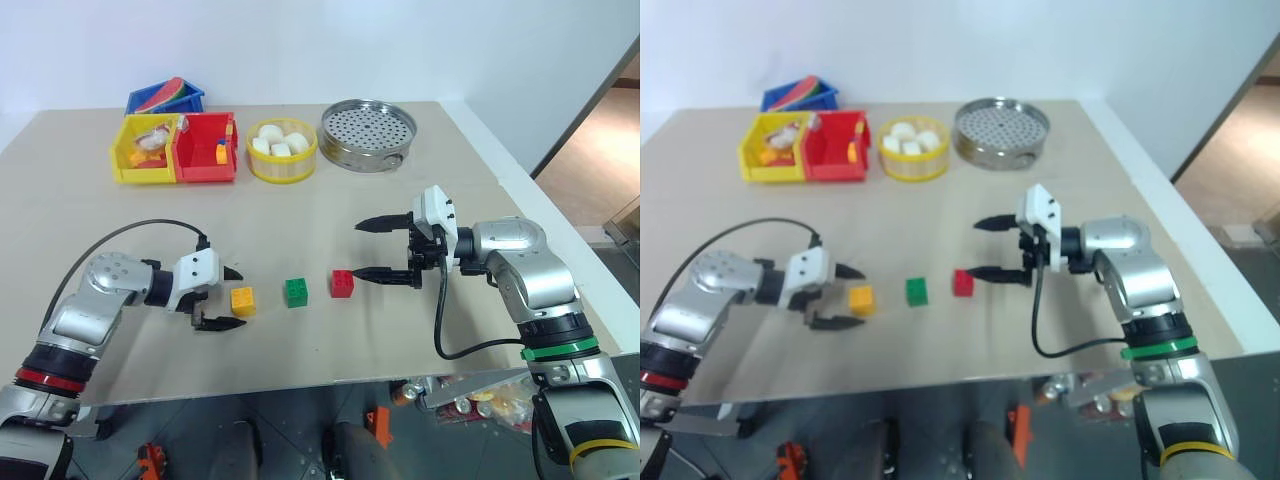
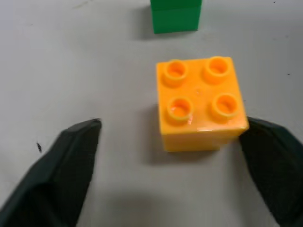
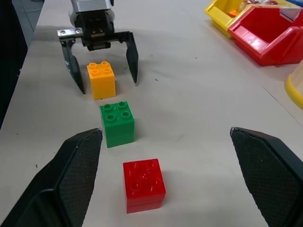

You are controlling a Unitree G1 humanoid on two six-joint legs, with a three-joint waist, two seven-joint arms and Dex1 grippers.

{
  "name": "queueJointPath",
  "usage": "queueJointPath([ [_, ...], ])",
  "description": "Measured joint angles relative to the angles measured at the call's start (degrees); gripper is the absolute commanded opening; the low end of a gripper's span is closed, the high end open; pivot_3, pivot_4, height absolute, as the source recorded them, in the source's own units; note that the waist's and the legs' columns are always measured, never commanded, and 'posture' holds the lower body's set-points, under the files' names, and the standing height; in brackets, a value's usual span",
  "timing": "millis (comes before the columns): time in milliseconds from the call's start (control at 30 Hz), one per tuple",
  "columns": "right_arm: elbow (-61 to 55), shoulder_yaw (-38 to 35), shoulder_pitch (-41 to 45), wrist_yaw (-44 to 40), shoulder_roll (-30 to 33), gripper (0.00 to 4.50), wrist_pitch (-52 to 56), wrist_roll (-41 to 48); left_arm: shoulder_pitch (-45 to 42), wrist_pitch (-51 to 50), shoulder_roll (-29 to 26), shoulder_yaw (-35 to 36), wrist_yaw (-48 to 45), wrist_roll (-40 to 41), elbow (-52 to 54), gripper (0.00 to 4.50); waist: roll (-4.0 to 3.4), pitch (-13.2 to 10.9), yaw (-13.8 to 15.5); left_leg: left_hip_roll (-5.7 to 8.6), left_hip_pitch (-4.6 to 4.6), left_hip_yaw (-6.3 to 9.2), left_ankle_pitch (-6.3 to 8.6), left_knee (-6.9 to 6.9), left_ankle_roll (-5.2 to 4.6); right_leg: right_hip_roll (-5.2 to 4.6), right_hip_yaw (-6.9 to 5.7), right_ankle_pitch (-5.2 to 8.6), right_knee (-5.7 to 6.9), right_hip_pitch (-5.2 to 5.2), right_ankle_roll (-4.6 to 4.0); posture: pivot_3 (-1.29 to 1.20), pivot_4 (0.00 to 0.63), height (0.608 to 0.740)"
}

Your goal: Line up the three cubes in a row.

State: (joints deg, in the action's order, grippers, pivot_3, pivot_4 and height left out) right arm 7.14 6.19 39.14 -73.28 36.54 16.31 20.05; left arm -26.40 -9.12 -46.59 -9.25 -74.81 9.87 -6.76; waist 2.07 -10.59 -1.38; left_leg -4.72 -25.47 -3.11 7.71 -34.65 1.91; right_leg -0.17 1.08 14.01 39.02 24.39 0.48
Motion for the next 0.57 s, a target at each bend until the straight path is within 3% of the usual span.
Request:
queueJointPath([
  [267,-1.2,-3.0,0.2,7.1,-2.3,4.5,4.9,2.7,5.5,-18.9,-8.2,13.4,0.5,12.6,10.0,4.47,-0.01,0.0,0.0,-0.02,0.03,0.04,0.0,0.01,0.0,-0.02,-0.05,0.04,0.05,0.0,-0.04,0.0,0.15,0.74],
  [400,2.9,-3.9,-0.4,13.2,-5.2,4.5,-1.4,-0.9,4.4,-18.2,-1.7,20.9,14.9,11.9,6.2,4.47,0.0,0.0,0.2,0.0,0.05,0.08,-0.02,-0.12,-0.01,-0.06,-0.12,-0.06,0.04,-0.12,0.04,0.0,0.15,0.74],
  [567,7.3,-4.6,-0.6,17.2,-5.7,4.5,-5.5,-3.3,3.7,-11.9,3.8,23.3,25.9,8.7,0.6,4.47,0.01,0.0,0.2,0.04,0.01,-0.11,-0.02,-0.21,-0.01,-0.16,0.04,-0.15,0.0,-0.11,0.18,0.0,0.15,0.74],
])
